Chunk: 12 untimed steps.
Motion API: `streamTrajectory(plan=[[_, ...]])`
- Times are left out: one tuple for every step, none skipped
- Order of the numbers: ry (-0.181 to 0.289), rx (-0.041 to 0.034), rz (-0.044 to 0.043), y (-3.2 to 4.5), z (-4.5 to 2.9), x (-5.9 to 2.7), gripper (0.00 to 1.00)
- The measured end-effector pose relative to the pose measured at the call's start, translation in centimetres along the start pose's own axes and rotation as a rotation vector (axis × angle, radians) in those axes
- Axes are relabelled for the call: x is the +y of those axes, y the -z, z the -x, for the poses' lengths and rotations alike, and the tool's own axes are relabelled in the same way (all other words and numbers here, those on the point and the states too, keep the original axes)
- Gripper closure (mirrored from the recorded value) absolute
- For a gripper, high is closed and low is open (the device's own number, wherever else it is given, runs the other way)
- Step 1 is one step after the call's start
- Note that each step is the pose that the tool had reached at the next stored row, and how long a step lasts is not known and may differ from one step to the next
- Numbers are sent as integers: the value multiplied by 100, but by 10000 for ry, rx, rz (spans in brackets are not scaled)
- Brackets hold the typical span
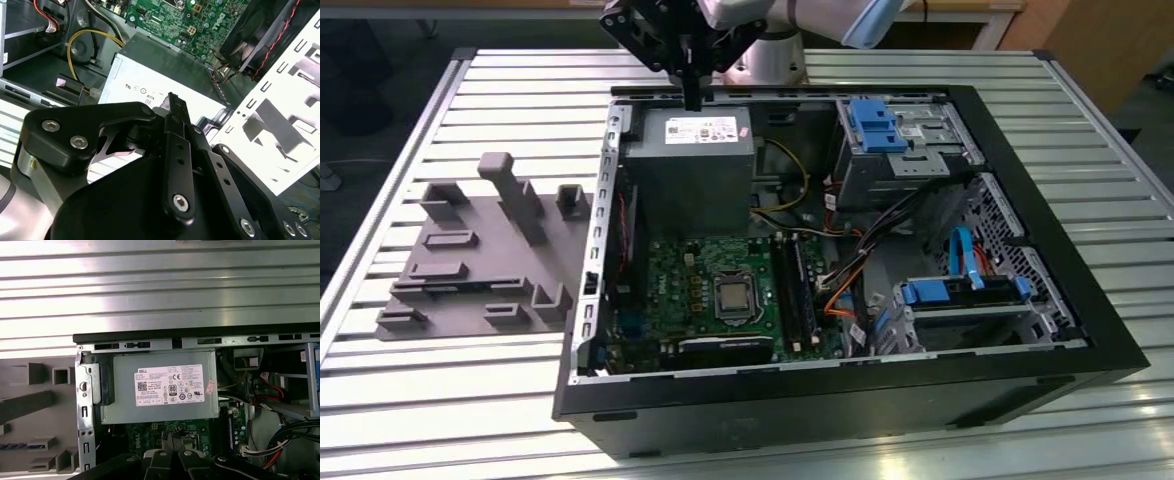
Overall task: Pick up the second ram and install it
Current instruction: 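Reach for the second ram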
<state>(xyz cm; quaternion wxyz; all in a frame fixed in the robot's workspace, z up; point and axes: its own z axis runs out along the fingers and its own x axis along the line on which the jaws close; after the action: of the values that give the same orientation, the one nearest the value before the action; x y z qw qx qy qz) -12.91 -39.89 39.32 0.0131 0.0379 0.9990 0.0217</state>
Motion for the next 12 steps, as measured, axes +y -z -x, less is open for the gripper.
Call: streamTrajectory(plan=[[0, 0, 0, 0, -3, 0, 89], [0, 0, 0, 0, -7, 0, 89], [0, 0, 0, 0, -10, -1, 89], [1, 0, 0, 0, -13, -1, 89], [0, 0, 0, 0, -17, -1, 89], [0, 0, 0, 0, -21, -2, 89], [0, 0, 1, 0, -25, -2, 89], [0, -1, 0, 0, -29, -2, 89], [0, 0, 1, 1, -34, -2, 89], [0, 0, 0, 1, -38, -3, 89], [0, 0, 0, 1, -42, -3, 89], [0, 0, 0, 1, -46, -4, 89]])
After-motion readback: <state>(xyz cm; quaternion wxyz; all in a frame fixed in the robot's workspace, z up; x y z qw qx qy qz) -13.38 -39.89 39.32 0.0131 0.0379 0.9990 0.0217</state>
